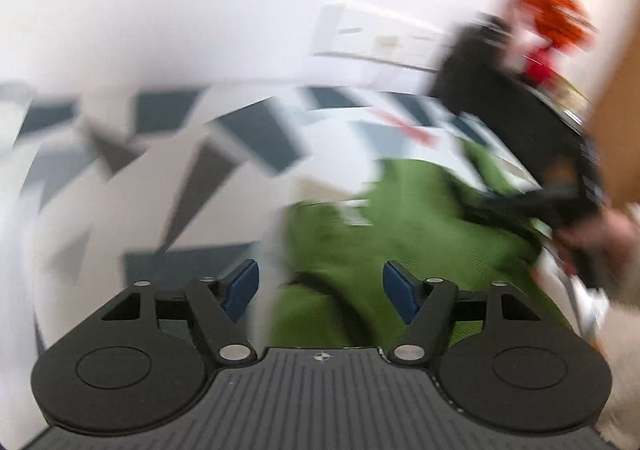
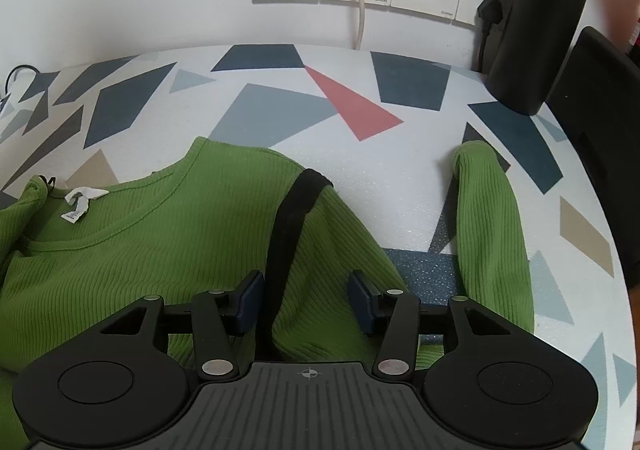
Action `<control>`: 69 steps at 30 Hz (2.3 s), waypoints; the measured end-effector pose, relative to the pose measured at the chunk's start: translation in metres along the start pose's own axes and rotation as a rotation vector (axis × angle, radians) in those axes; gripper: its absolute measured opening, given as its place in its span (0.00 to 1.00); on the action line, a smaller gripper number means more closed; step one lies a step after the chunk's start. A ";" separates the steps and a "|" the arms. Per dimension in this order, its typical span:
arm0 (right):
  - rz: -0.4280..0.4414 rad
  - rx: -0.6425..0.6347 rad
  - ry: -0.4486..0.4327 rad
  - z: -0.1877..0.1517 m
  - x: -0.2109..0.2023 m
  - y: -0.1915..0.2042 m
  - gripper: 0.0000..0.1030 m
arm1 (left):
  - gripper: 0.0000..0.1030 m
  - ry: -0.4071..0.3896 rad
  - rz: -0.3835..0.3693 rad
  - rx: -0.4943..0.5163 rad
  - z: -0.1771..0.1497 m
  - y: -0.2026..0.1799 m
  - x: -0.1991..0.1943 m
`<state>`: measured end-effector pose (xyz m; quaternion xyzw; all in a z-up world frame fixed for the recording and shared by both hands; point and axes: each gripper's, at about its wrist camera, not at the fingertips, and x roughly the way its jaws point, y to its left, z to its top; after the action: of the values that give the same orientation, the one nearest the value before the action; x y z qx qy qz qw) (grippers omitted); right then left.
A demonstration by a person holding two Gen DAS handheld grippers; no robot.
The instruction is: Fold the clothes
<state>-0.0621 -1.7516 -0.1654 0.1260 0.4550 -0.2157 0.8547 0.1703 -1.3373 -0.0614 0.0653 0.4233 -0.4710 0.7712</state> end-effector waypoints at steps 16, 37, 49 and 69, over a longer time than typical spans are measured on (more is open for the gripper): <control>-0.008 0.004 -0.022 -0.011 0.009 0.012 0.99 | 0.45 0.104 0.024 -0.036 -0.021 0.002 0.031; -0.002 0.017 -0.055 -0.016 0.008 0.012 0.99 | 0.04 -0.057 0.200 0.046 -0.005 -0.008 -0.027; 0.127 -0.112 -0.179 0.074 -0.021 0.012 0.84 | 0.03 -0.073 0.391 -0.075 0.001 0.039 0.002; 0.093 -0.254 -0.009 0.090 0.054 0.011 0.04 | 0.03 -0.083 0.447 -0.034 0.034 0.057 0.049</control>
<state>0.0344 -1.7928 -0.1601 0.0369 0.4685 -0.1169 0.8749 0.2446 -1.3562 -0.0911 0.1252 0.3740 -0.2836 0.8741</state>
